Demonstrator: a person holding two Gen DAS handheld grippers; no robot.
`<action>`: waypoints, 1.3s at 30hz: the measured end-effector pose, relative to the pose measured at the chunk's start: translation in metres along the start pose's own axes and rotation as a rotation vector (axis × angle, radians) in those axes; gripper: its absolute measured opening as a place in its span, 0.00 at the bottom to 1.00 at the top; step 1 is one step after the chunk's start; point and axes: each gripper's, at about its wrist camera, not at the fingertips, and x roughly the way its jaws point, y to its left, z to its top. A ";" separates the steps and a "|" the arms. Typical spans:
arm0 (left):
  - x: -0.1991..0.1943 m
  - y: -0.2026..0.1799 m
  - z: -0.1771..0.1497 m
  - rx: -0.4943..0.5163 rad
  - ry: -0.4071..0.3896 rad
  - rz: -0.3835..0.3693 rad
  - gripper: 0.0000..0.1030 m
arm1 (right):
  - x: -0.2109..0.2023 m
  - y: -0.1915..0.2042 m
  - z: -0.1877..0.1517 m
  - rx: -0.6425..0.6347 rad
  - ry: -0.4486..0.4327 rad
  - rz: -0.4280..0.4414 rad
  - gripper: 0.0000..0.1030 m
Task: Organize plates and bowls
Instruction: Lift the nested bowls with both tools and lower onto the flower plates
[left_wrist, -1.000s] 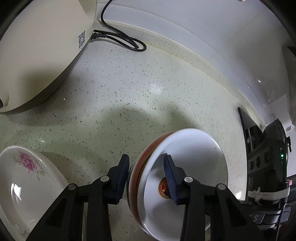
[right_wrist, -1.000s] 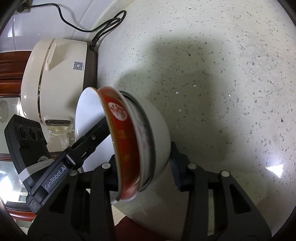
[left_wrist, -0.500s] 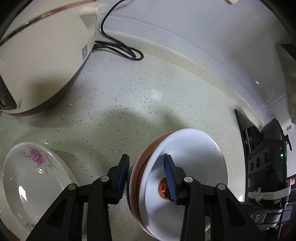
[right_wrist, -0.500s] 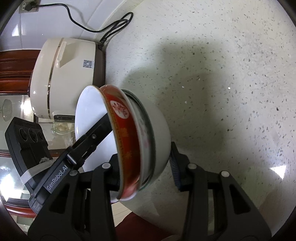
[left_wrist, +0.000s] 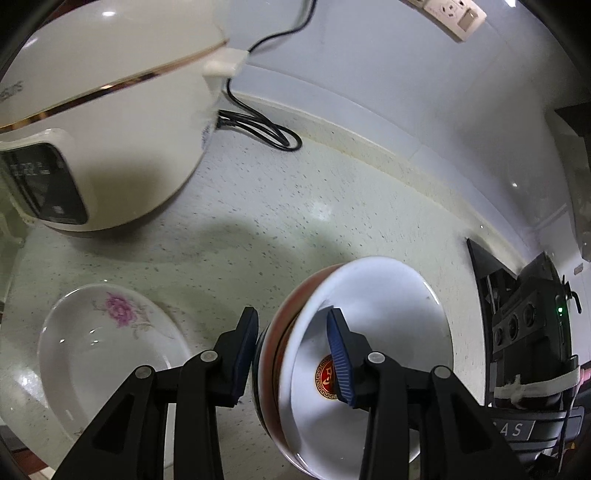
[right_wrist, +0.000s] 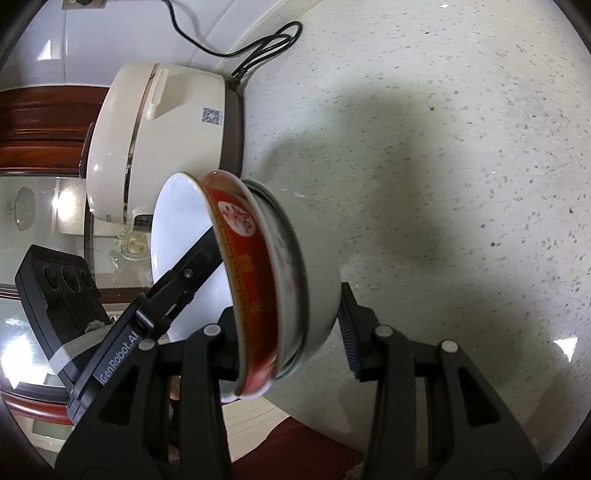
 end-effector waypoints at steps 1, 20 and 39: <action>-0.003 0.002 0.000 -0.006 -0.005 0.001 0.39 | 0.000 0.002 0.000 -0.004 0.004 0.001 0.44; -0.042 0.058 -0.006 -0.166 -0.080 0.052 0.39 | 0.041 0.057 -0.008 -0.102 0.114 0.010 0.44; -0.051 0.137 -0.032 -0.376 -0.087 0.121 0.39 | 0.123 0.108 -0.028 -0.229 0.275 -0.057 0.44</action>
